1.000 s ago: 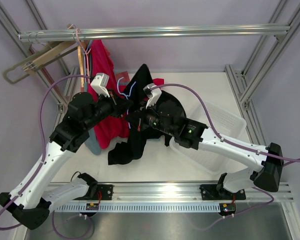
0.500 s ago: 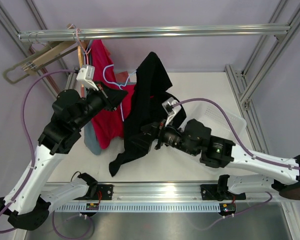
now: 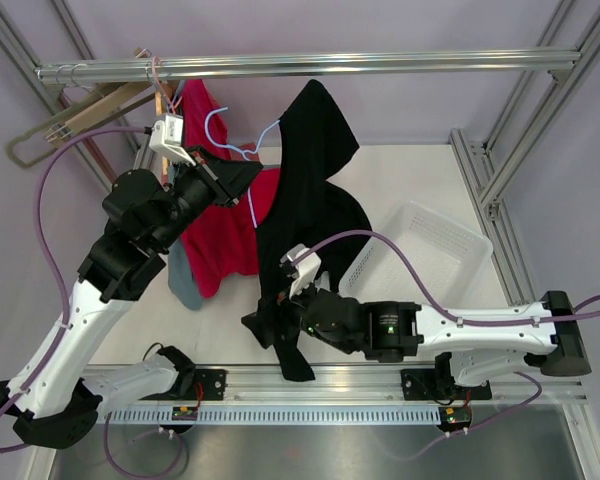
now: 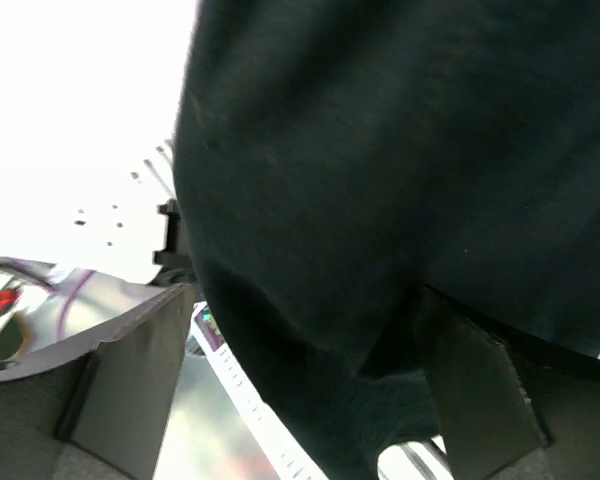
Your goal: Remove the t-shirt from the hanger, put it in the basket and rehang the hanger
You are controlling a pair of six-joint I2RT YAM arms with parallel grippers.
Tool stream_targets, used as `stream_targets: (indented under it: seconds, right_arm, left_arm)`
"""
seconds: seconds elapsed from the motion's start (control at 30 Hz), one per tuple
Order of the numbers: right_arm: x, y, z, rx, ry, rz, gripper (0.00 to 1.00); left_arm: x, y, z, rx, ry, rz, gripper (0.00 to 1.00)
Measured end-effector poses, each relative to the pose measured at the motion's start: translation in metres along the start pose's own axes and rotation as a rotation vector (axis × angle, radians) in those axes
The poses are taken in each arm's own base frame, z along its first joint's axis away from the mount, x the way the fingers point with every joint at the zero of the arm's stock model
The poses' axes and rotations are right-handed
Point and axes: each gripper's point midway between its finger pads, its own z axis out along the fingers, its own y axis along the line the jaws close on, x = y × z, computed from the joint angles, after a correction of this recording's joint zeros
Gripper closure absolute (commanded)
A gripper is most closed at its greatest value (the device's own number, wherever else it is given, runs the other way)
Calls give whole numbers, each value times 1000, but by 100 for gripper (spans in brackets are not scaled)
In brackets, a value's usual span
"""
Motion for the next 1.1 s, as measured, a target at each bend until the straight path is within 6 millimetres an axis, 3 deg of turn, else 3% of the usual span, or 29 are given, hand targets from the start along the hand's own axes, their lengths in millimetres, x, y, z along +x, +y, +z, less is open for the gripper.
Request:
stream_targets:
  seconds: [0.1, 0.2, 0.27, 0.4, 0.5, 0.7, 0.83, 0.93, 1.0, 1.1]
  right_arm:
    - [-2, -4, 7, 72, -27, -31, 41]
    - [-1, -2, 2, 131, -52, -78, 89]
    - [3, 7, -4, 135, -57, -92, 100]
    - [22, 36, -16, 85, -35, -115, 100]
    - [51, 58, -22, 61, 8, -156, 100]
    - [84, 57, -15, 81, 65, -198, 100]
    - [87, 41, -15, 133, 69, -210, 100]
    - [80, 9, -19, 176, 80, -212, 100]
    - [65, -21, -26, 208, 74, -199, 100]
    - [14, -58, -39, 249, -2, -157, 100]
  left_arm:
    - [2, 1, 1, -13, 0, 0, 100]
    - [-2, 2, 1, -28, -21, 8, 100]
    - [-6, 2, 1, -33, -30, 16, 100]
    - [-23, -8, 11, -29, -63, 37, 100]
    - [-29, -11, 22, -34, -67, 54, 100]
    - [-48, -28, 28, -23, -58, 94, 100]
    - [-58, -44, 11, 15, -44, 102, 100]
    - [-53, -48, -14, 62, -43, 88, 100]
    - [-44, -43, -39, 82, -54, 78, 100]
    - [-31, -32, -78, 104, -83, 68, 100]
